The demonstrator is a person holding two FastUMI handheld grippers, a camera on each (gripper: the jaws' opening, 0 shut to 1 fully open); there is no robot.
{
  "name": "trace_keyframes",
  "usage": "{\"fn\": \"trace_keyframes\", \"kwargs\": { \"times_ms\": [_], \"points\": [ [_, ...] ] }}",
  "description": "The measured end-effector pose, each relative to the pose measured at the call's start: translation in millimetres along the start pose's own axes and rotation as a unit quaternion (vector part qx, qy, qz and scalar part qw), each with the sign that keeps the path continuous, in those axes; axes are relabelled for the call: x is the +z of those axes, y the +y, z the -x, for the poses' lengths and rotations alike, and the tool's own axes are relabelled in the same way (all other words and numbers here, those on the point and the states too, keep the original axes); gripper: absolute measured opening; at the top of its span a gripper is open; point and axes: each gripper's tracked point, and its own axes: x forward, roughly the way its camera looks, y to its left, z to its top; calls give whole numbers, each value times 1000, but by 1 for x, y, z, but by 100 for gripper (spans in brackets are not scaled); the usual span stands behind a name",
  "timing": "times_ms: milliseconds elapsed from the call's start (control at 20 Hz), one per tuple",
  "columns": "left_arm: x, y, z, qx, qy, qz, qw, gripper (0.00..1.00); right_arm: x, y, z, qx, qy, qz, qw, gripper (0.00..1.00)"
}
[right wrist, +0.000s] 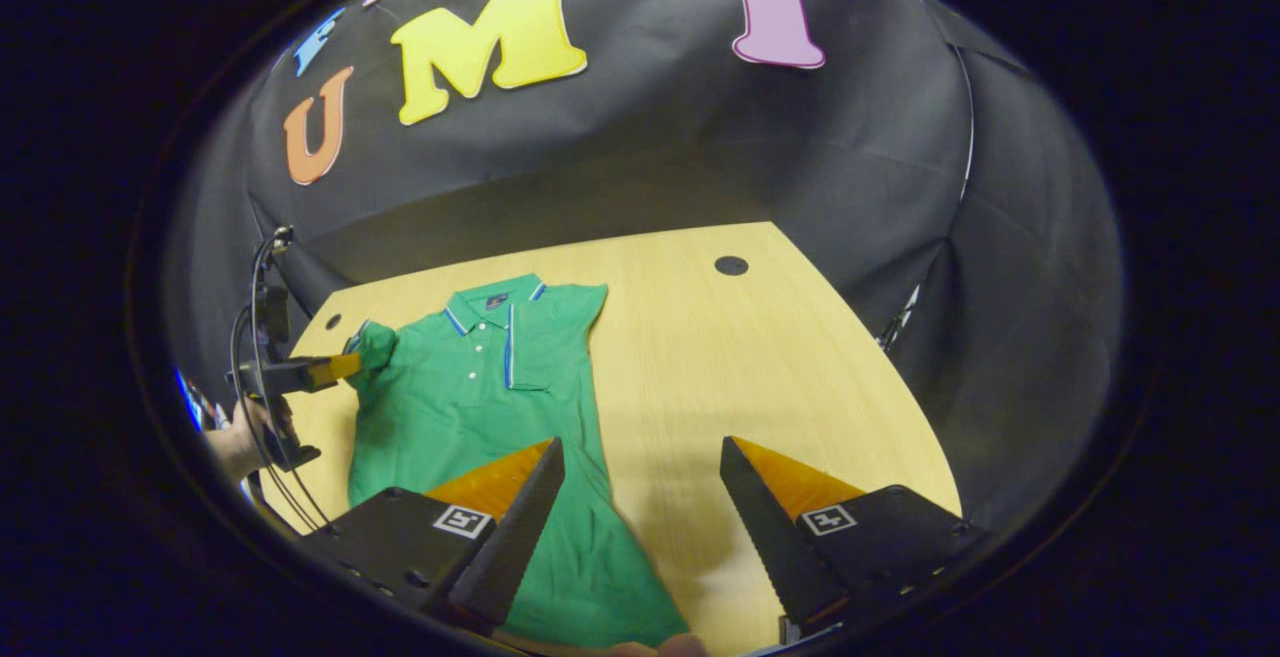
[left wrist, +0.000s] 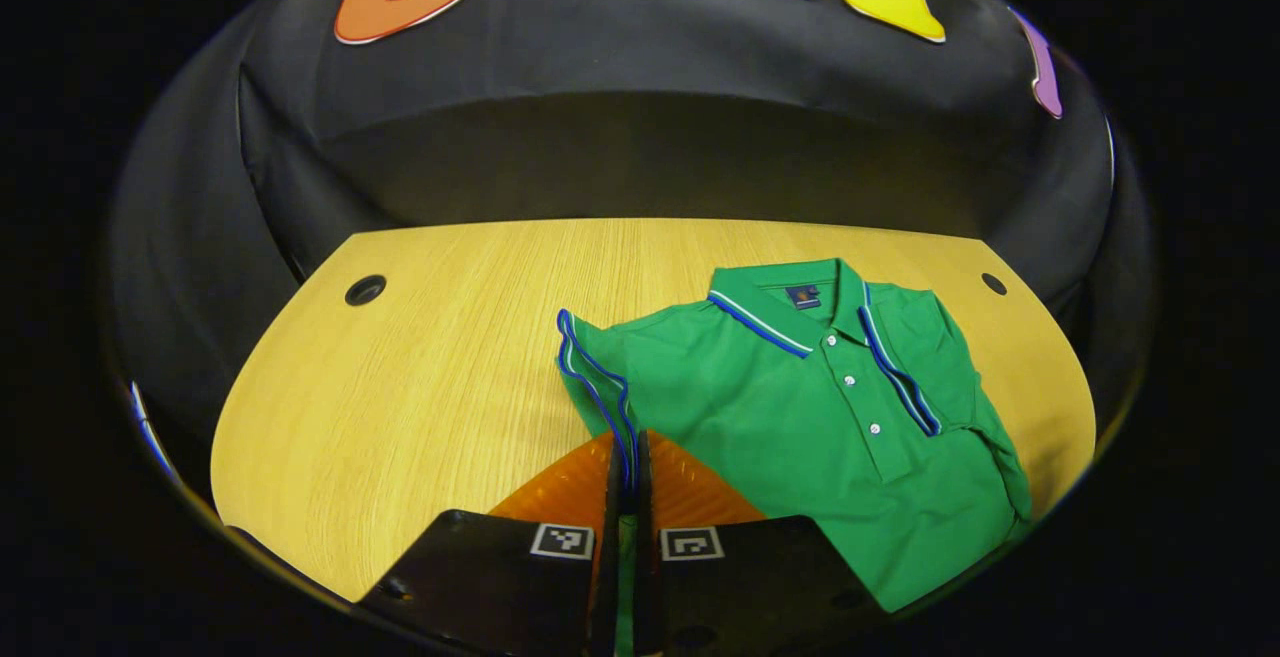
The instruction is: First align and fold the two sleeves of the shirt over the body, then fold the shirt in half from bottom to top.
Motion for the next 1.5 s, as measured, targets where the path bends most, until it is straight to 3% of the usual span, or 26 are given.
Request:
{"fn": "trace_keyframes", "kwargs": {
  "times_ms": [100, 400, 750, 1000, 1100, 1250, 1350, 1500],
  "points": [
    [10, -9, 1, 3, -6, -16, 1000, 9, -1, 1, 1, 2, 0, 1, 1000, 93],
    [36, -66, 1, -28, -23, -18, 999, 7, 11, -12, 15, -12, -19, 11, 1000, 96],
    [27, -125, -19, -65, 0, 3, 998, 8, 8, -36, 28, -37, -22, 7, 999, 92],
    [24, -150, -30, -81, 10, 6, 997, 18, 12, -42, 30, -42, -22, 3, 999, 96],
    [28, -160, -23, -96, 6, 8, 995, 29, 13, -39, 28, -37, -23, 6, 999, 96],
    [35, -156, -12, -92, -9, 14, 996, 81, 16, -27, 25, -26, -25, 16, 999, 96],
    [39, -148, -4, -79, -17, 19, 997, 100, 19, -19, 26, -20, -31, 26, 999, 92],
    [49, -127, 20, -56, -39, 27, 997, 100, 29, -3, 30, 3, -50, 49, 998, 93]
  ]
}}
